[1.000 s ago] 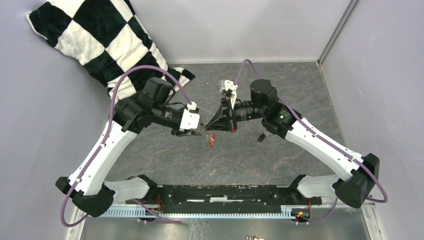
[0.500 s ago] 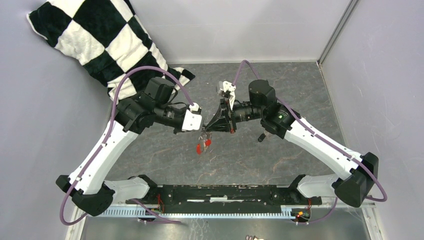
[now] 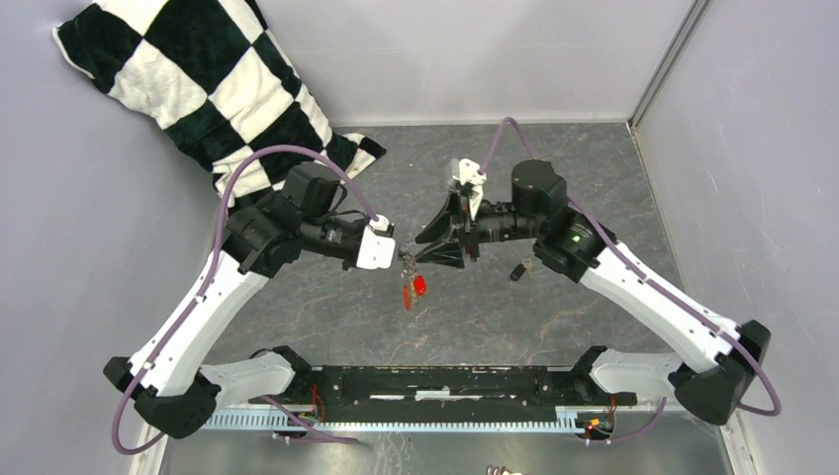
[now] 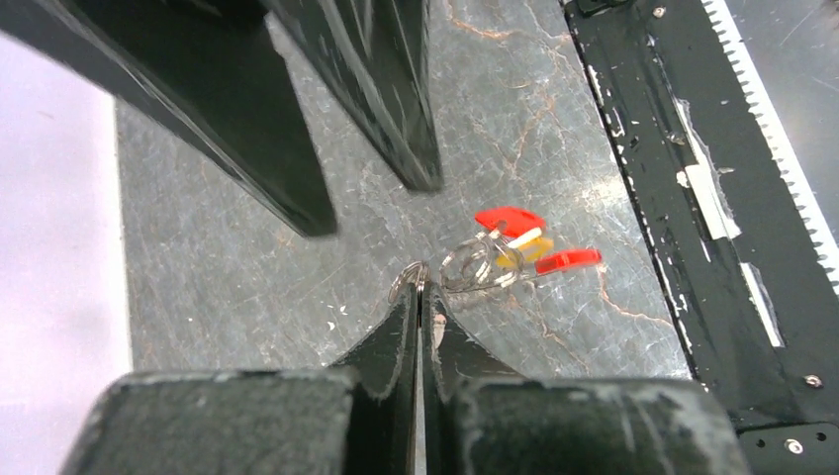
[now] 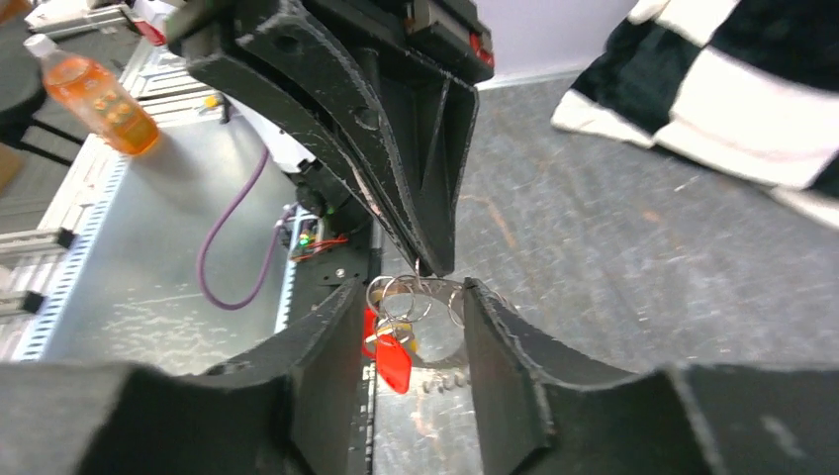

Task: Put the keys on the keyring

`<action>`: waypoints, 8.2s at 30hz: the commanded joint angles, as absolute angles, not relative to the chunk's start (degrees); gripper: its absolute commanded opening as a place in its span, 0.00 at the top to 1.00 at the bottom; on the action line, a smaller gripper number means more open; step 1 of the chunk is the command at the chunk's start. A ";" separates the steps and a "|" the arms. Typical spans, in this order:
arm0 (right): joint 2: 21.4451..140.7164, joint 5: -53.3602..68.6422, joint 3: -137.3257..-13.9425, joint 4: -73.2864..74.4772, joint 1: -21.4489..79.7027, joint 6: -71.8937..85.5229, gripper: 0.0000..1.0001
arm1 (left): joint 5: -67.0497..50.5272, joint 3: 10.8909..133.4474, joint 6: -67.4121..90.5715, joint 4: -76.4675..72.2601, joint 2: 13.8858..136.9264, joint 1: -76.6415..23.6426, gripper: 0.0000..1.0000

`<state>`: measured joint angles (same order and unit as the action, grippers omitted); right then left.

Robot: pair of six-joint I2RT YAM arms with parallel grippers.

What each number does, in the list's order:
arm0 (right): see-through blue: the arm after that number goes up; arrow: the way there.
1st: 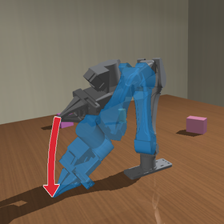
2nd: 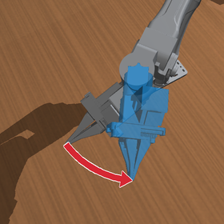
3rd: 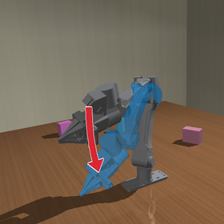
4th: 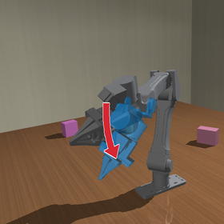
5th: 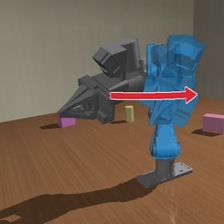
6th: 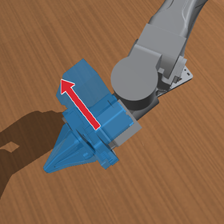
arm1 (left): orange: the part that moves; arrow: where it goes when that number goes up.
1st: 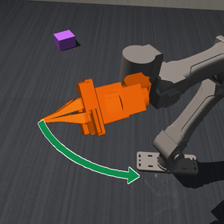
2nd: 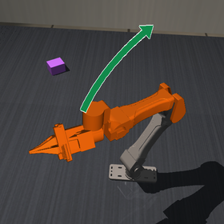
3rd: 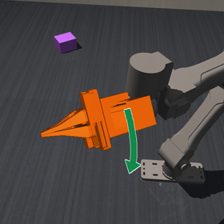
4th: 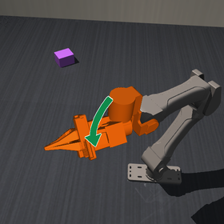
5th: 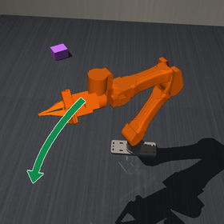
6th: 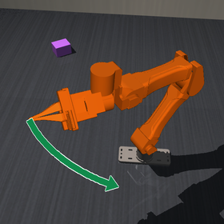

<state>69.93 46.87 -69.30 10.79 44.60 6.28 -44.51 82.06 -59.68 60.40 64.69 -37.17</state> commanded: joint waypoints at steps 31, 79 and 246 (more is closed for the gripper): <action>55.62 41.90 -61.46 -11.27 44.16 3.03 0.60 | -53.97 67.79 -7.76 8.52 50.40 -37.36 0.98; 61.38 42.44 -70.34 0.40 44.47 4.05 0.99 | -50.73 67.84 -18.47 14.89 52.26 -37.35 0.80; 71.09 55.78 -74.24 13.74 42.05 2.51 0.59 | -52.08 70.18 -2.92 33.61 57.29 -35.55 0.98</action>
<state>70.63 56.60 -70.96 11.73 40.88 4.36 -50.15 67.66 -1.39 34.22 58.24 -35.70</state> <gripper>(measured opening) 0.427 0.023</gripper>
